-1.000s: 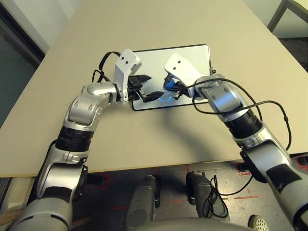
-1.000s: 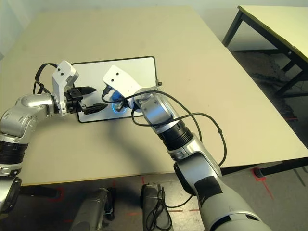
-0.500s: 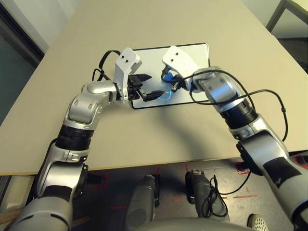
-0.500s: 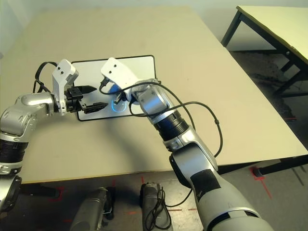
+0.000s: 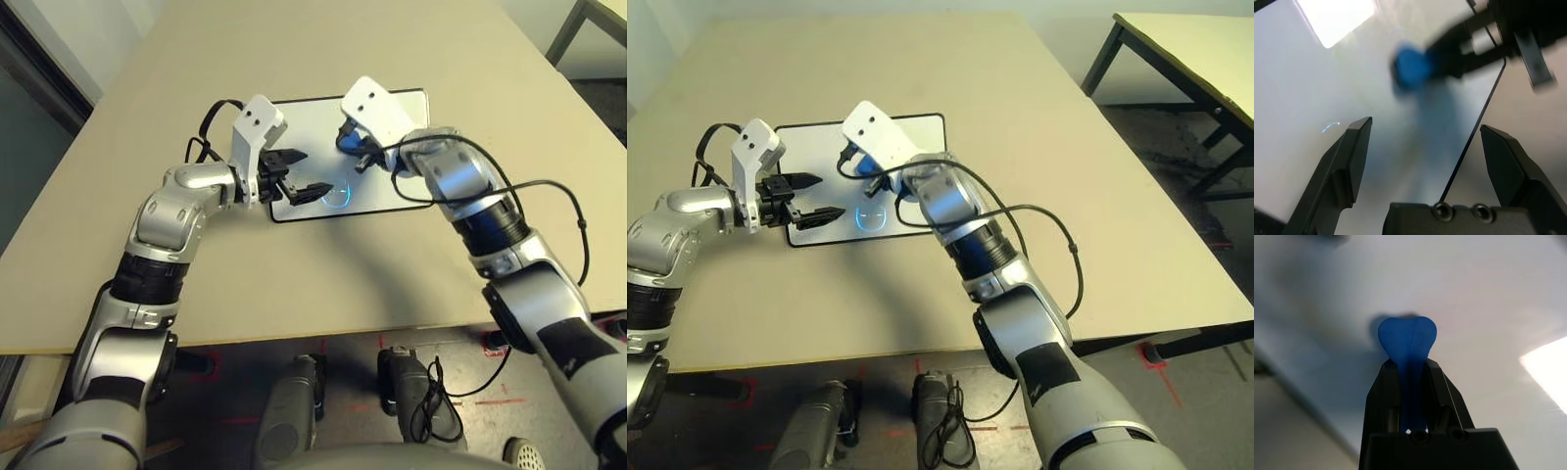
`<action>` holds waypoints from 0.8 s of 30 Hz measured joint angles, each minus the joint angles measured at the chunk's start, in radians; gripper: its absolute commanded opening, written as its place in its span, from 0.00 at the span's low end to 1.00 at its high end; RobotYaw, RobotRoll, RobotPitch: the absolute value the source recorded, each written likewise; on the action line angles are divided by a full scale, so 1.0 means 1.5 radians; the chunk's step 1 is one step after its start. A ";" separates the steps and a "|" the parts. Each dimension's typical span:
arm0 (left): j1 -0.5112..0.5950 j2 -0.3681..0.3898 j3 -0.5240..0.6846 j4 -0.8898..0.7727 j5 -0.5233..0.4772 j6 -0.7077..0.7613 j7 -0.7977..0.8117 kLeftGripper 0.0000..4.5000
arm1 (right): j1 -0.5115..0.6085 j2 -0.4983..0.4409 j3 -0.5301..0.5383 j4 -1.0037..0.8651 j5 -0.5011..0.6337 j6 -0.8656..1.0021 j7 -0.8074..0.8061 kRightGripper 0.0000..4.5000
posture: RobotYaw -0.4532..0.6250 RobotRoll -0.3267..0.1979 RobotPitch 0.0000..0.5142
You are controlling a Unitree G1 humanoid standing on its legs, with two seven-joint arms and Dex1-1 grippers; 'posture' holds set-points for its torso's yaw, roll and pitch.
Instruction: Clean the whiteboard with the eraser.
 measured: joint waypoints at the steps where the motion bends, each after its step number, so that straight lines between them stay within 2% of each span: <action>1: -0.001 0.000 0.000 0.000 0.000 0.000 0.000 1.00 | 0.009 -0.003 0.008 -0.017 0.000 0.012 0.005 0.12 | 0.44 0.62 0.35; 9: -0.002 -0.001 -0.002 0.001 0.001 0.000 -0.001 1.00 | 0.013 -0.009 0.024 -0.031 0.000 0.030 0.015 0.12 | 0.44 0.62 0.35; 13: -0.003 -0.003 -0.002 0.002 0.001 0.000 -0.001 1.00 | -0.017 0.002 0.021 0.013 0.001 0.011 0.012 0.12 | 0.44 0.62 0.35; 17: -0.003 -0.003 -0.002 0.002 0.001 -0.001 -0.001 1.00 | -0.072 0.012 -0.014 0.080 0.000 -0.021 -0.014 0.12 | 0.44 0.62 0.35; 24: -0.003 -0.003 -0.002 0.002 0.000 -0.001 0.000 1.00 | -0.094 0.025 -0.033 0.124 0.000 -0.059 -0.025 0.12 | 0.45 0.62 0.35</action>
